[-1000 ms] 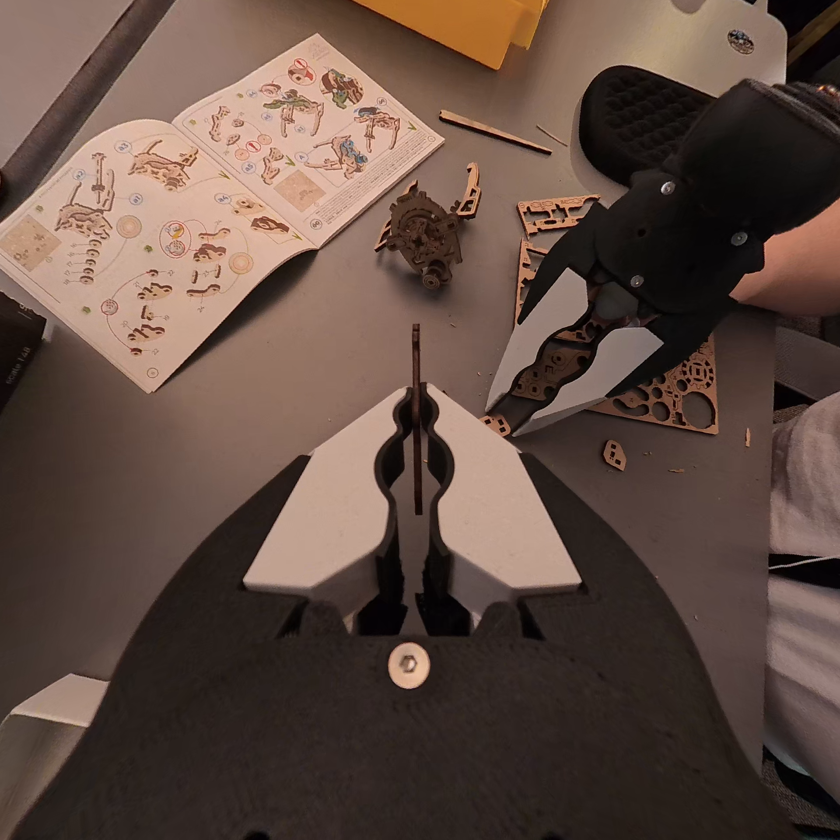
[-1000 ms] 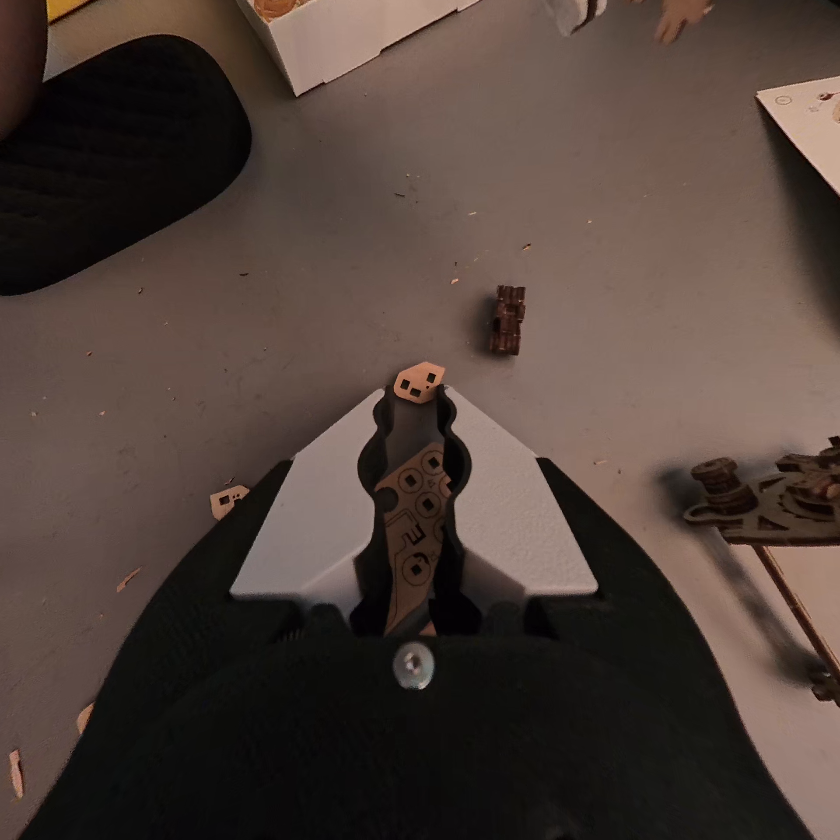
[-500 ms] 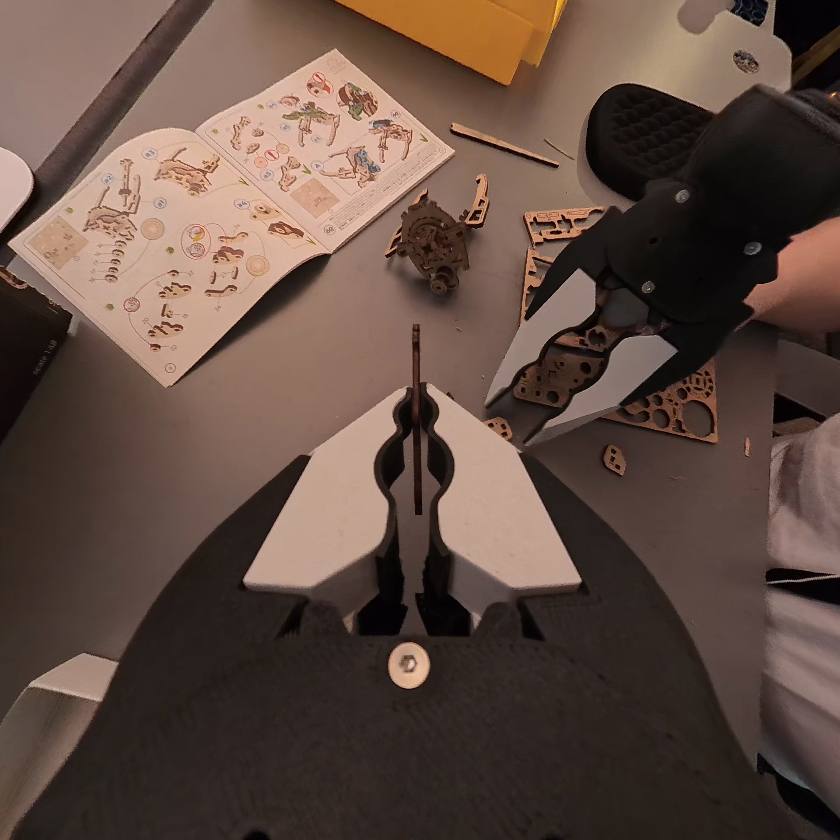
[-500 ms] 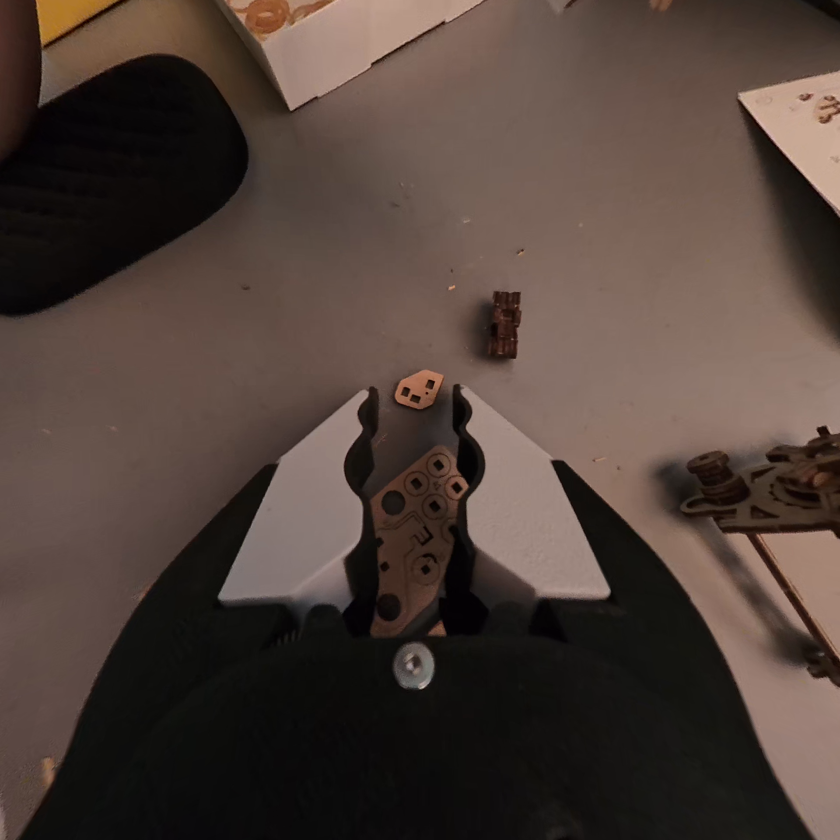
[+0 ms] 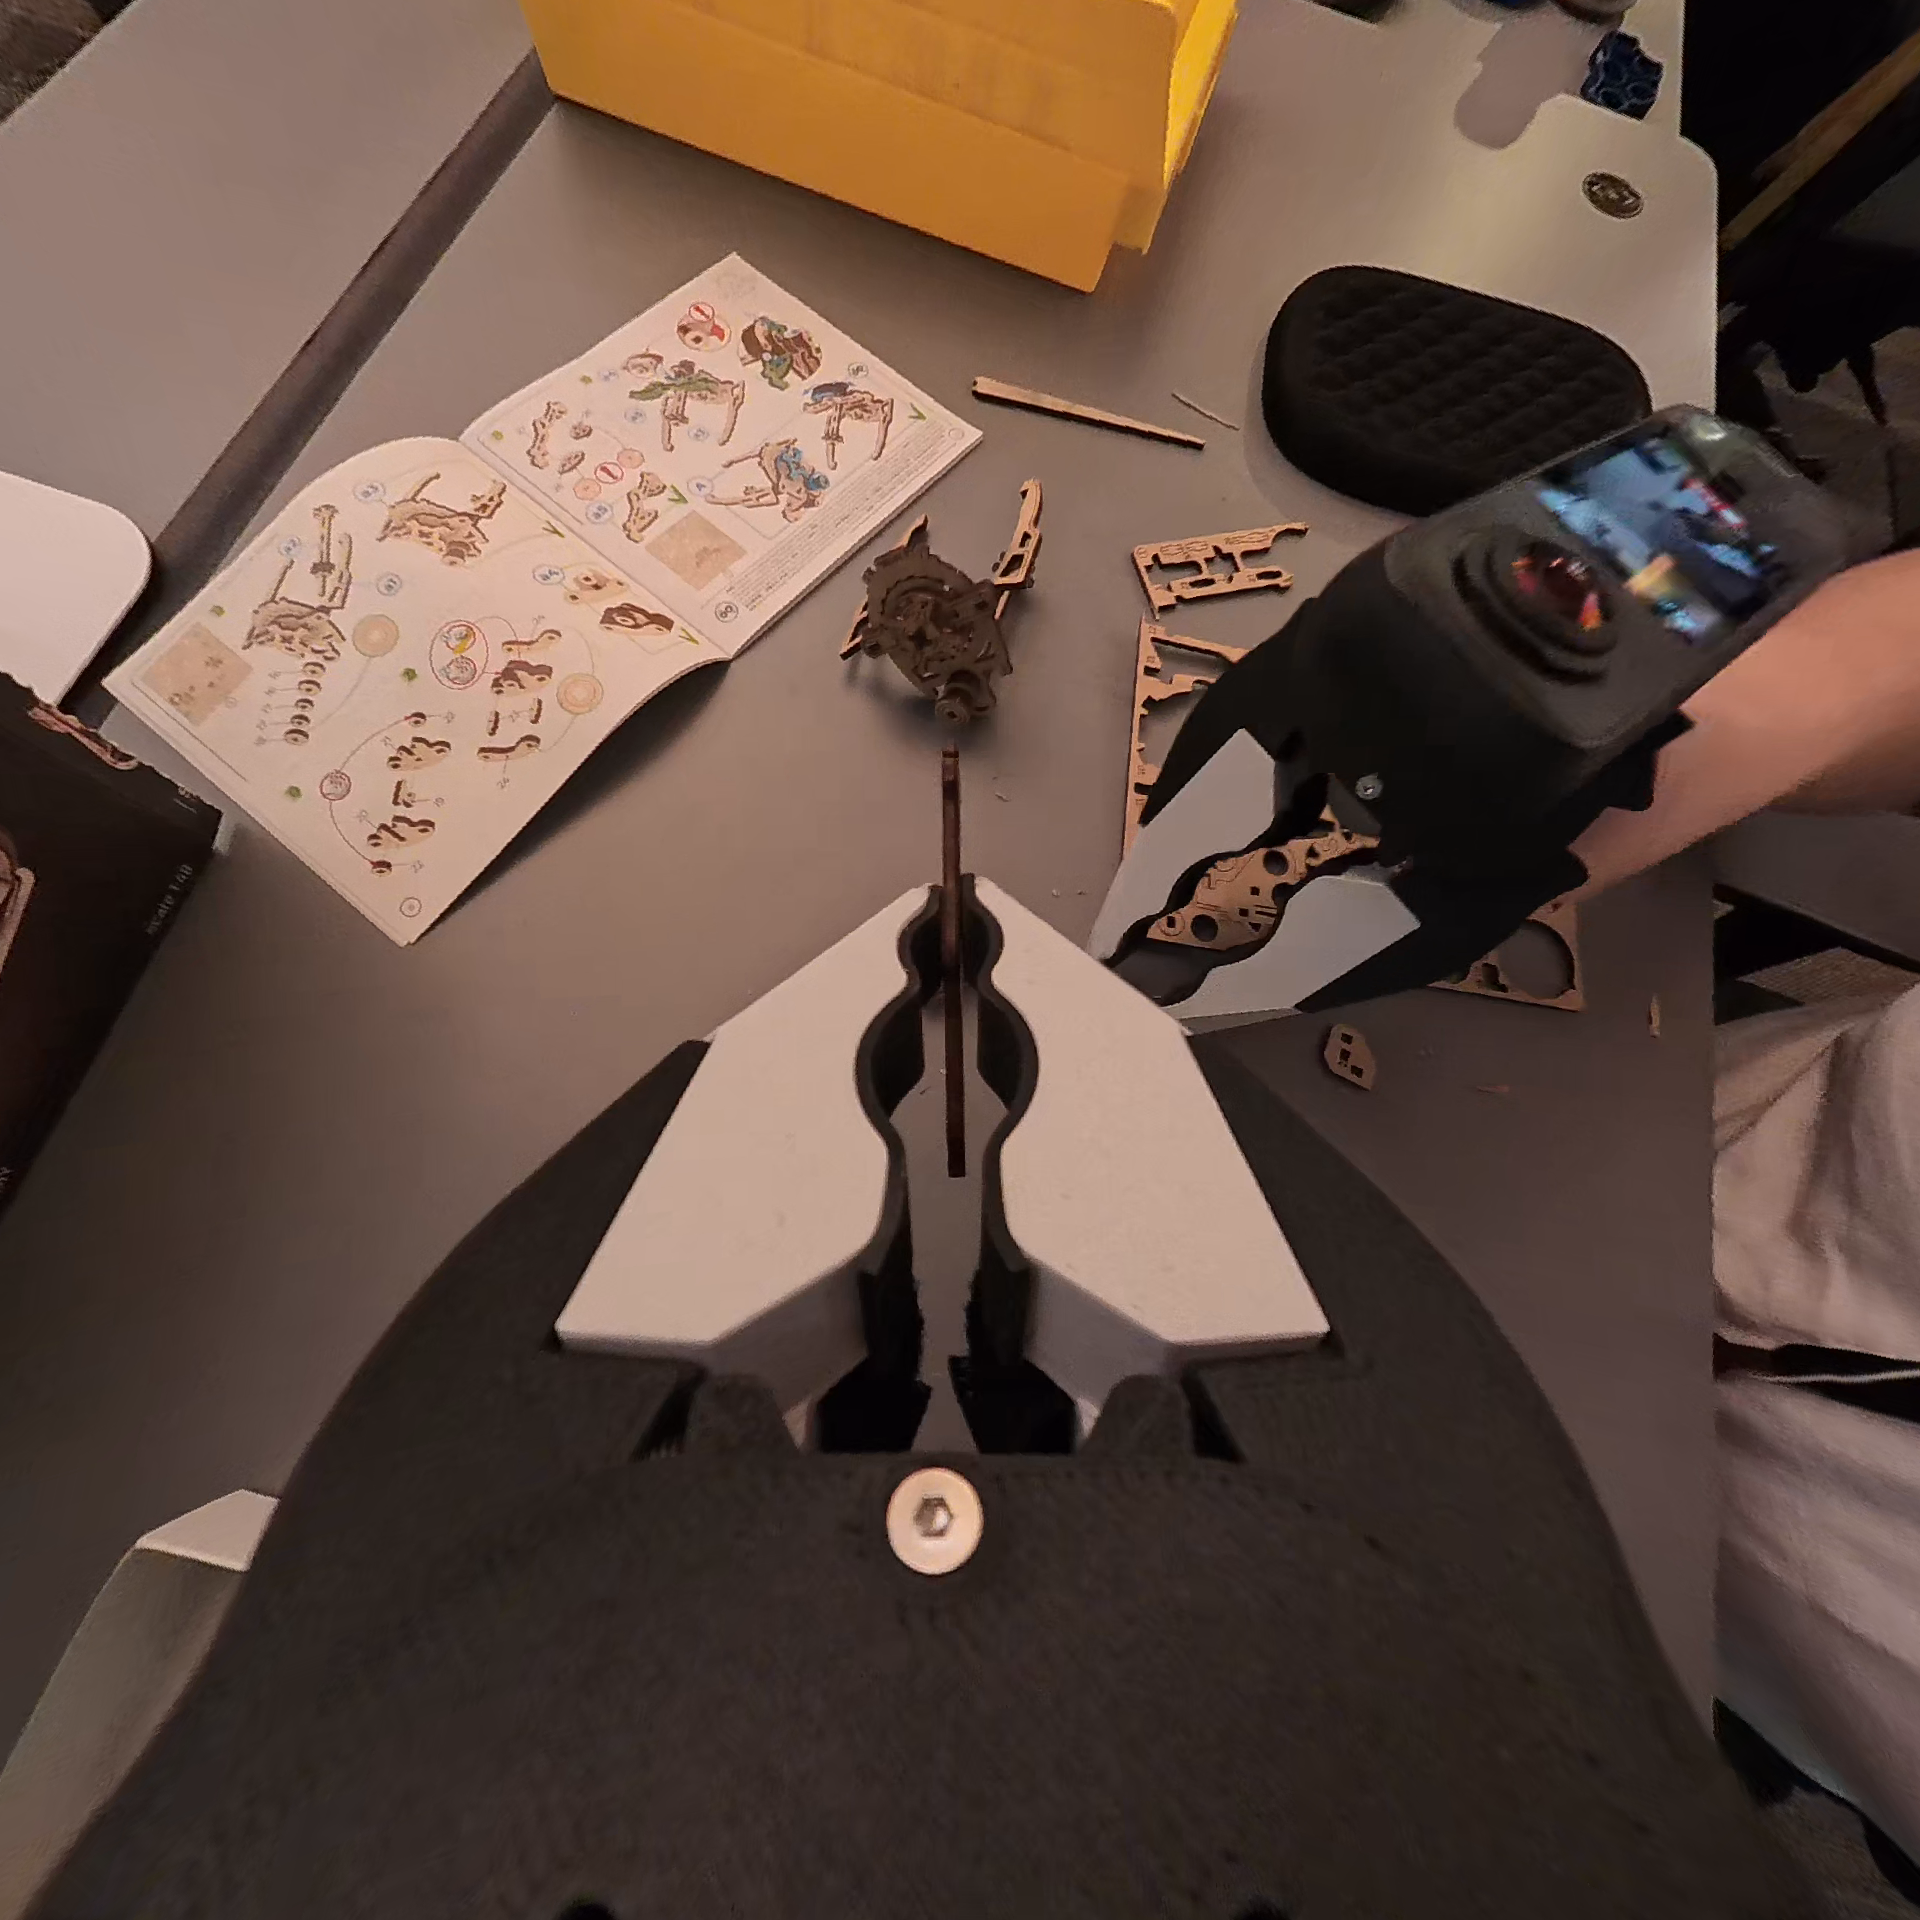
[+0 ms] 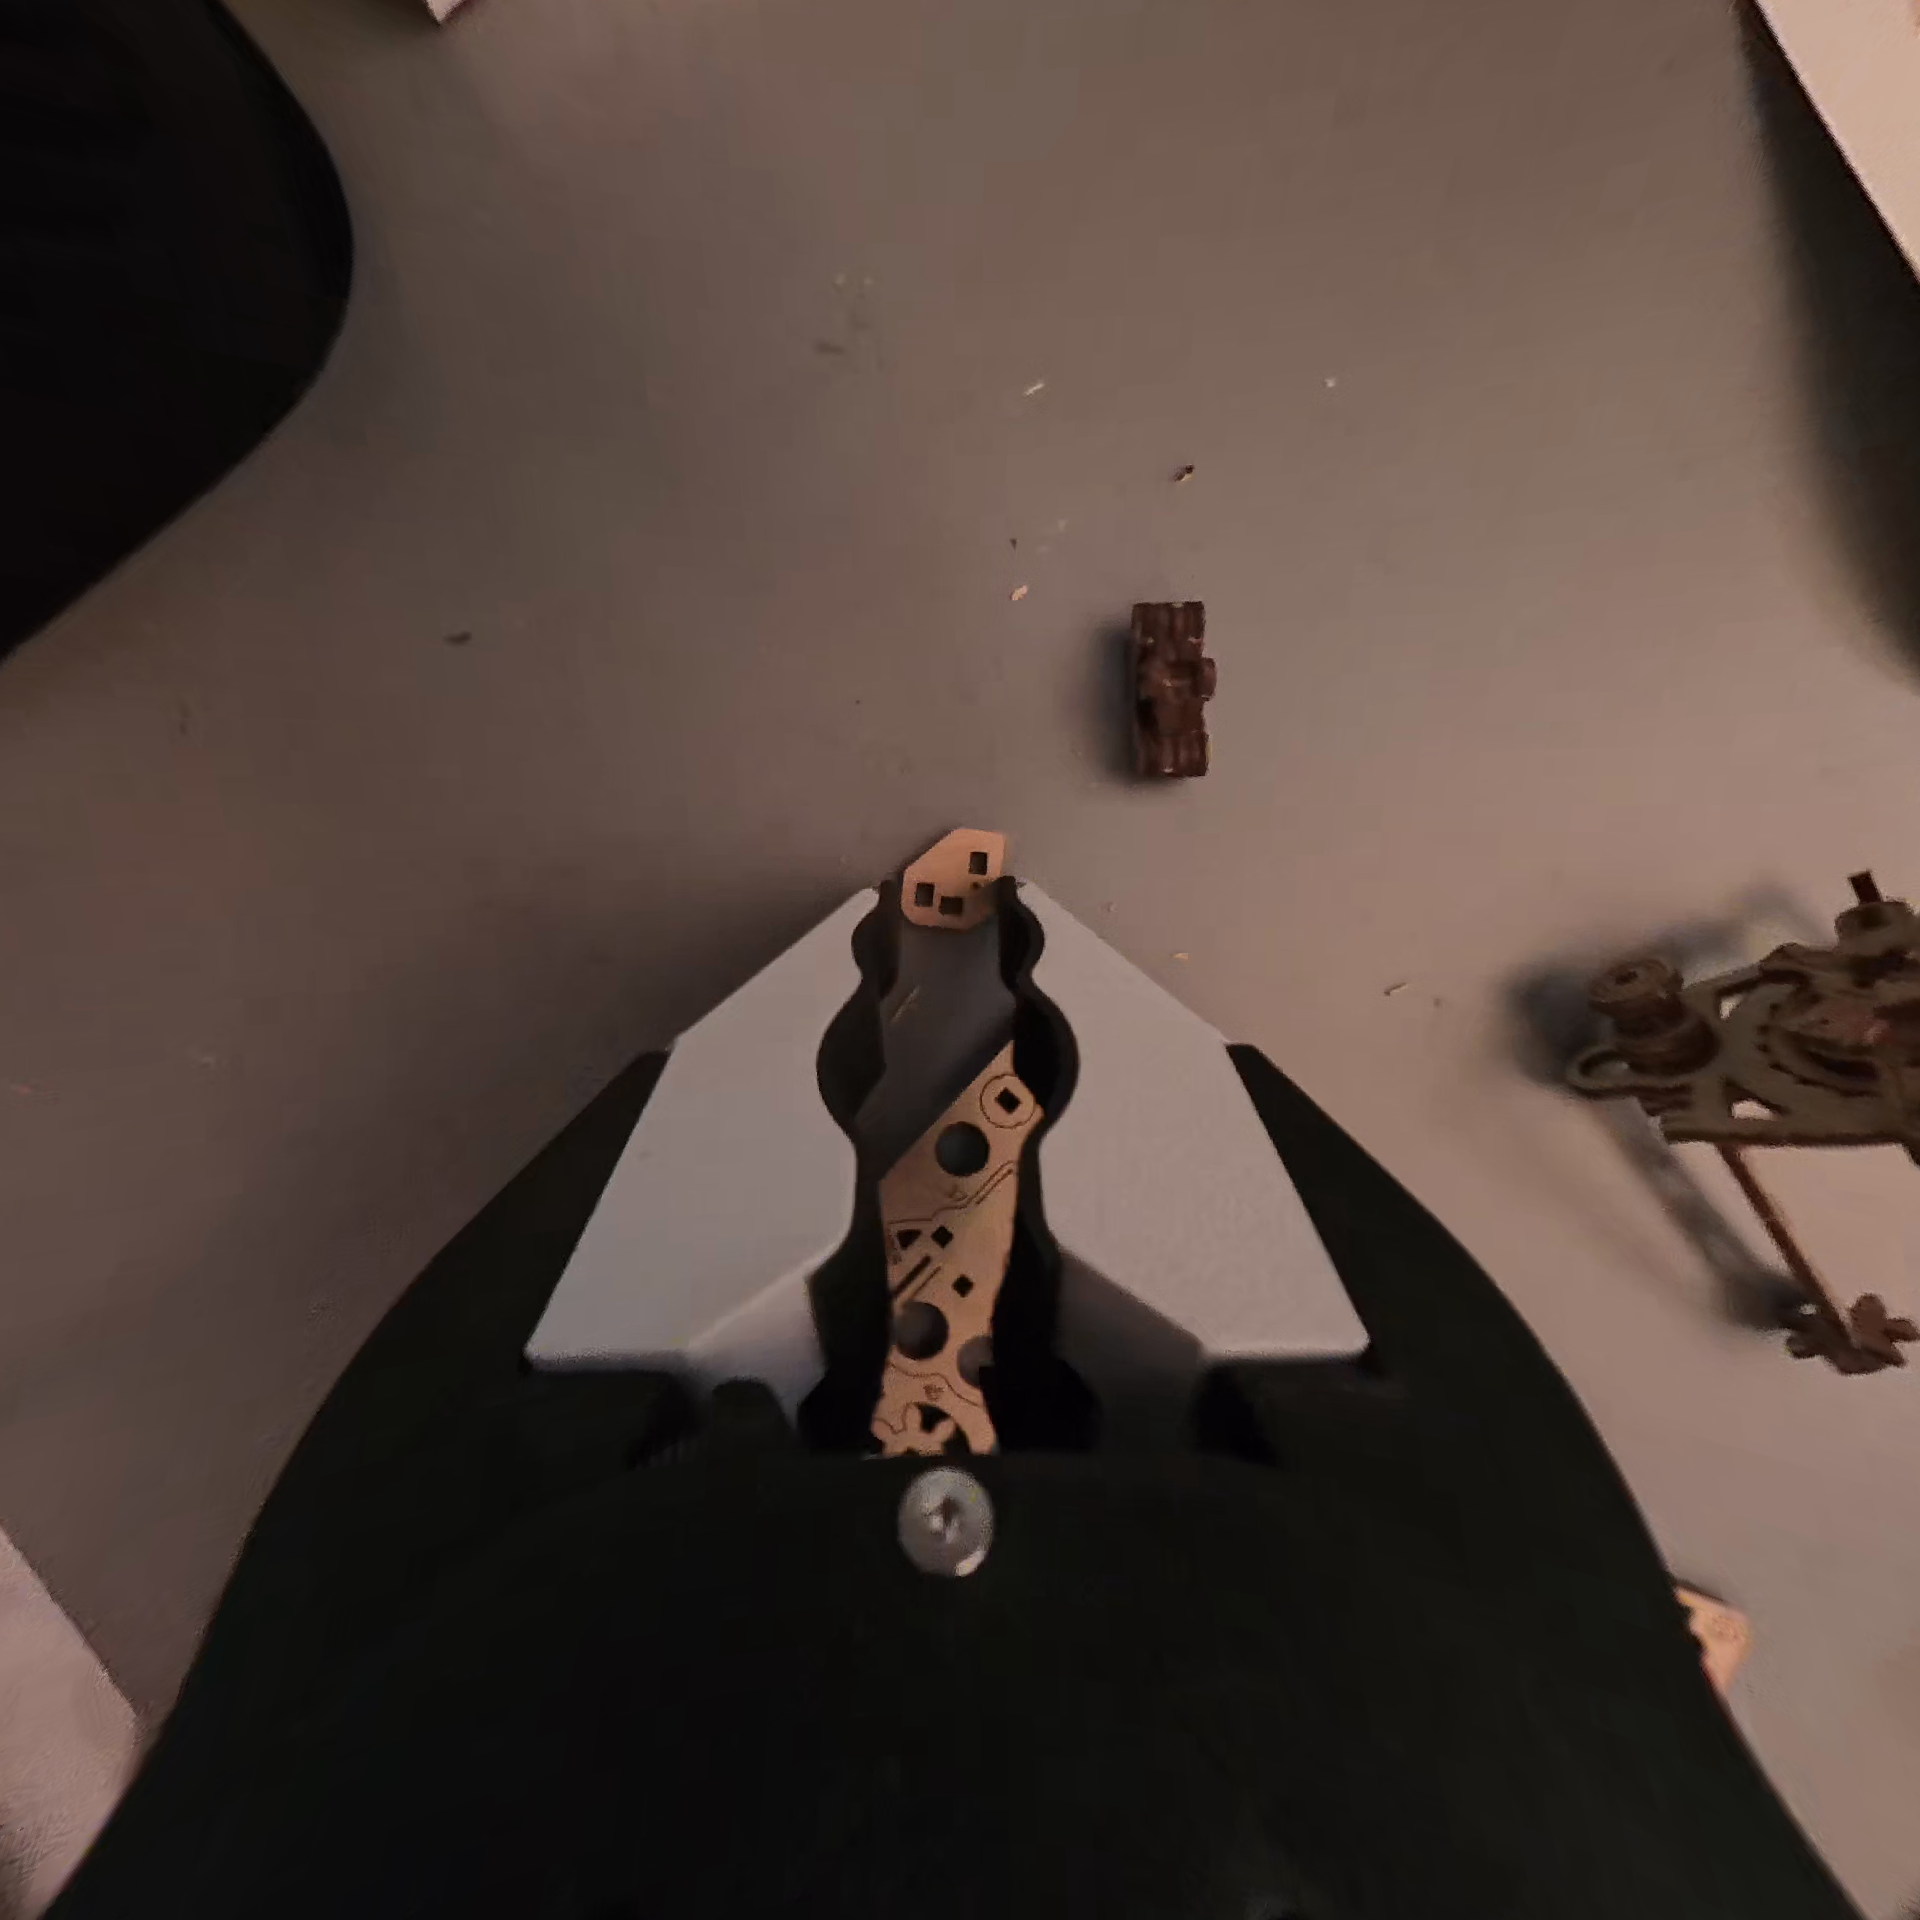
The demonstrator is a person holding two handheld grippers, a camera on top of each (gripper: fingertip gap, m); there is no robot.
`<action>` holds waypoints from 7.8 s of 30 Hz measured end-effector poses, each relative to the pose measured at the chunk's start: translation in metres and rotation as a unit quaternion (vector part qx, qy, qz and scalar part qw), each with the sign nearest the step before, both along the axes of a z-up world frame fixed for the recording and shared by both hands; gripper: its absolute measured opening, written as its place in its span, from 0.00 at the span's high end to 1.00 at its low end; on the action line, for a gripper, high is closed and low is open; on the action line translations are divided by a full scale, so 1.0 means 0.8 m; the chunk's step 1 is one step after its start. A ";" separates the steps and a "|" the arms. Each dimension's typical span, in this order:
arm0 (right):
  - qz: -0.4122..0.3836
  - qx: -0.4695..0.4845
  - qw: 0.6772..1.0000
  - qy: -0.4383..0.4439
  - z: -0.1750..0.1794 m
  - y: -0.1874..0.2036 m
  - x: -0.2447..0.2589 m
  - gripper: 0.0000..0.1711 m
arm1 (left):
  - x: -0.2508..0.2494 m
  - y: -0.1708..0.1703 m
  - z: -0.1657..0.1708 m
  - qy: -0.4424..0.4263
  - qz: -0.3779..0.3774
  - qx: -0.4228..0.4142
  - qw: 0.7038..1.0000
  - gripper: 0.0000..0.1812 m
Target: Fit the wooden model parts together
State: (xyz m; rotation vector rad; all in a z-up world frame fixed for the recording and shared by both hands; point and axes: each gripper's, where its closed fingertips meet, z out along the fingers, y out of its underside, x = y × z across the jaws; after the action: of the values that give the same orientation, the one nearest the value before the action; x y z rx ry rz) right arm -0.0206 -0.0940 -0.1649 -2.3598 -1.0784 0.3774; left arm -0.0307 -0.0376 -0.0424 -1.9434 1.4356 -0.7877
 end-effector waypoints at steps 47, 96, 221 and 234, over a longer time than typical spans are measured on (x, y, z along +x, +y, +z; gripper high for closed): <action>0.441 -0.031 0.894 0.068 0.001 -0.048 -0.023 0.92 | -0.031 -0.029 0.013 0.034 -0.066 0.005 0.997 1.00; 0.401 0.032 0.911 0.094 0.002 -0.034 -0.024 0.91 | -0.028 -0.038 -0.051 0.121 -0.094 -0.056 0.987 1.00; 0.412 0.044 0.906 0.089 0.010 -0.046 -0.034 0.97 | -0.031 -0.033 -0.058 0.133 -0.085 -0.055 0.986 1.00; 0.394 0.068 0.910 0.112 0.023 -0.030 -0.031 0.98 | -0.032 -0.032 -0.056 0.132 -0.084 -0.053 0.986 1.00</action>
State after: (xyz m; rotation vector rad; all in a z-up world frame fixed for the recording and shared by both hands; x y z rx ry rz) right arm -0.0455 -0.1183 -0.1467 -1.6106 -1.8341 0.7989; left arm -0.0563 -0.0636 -0.0874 -2.0893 1.7660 -0.7123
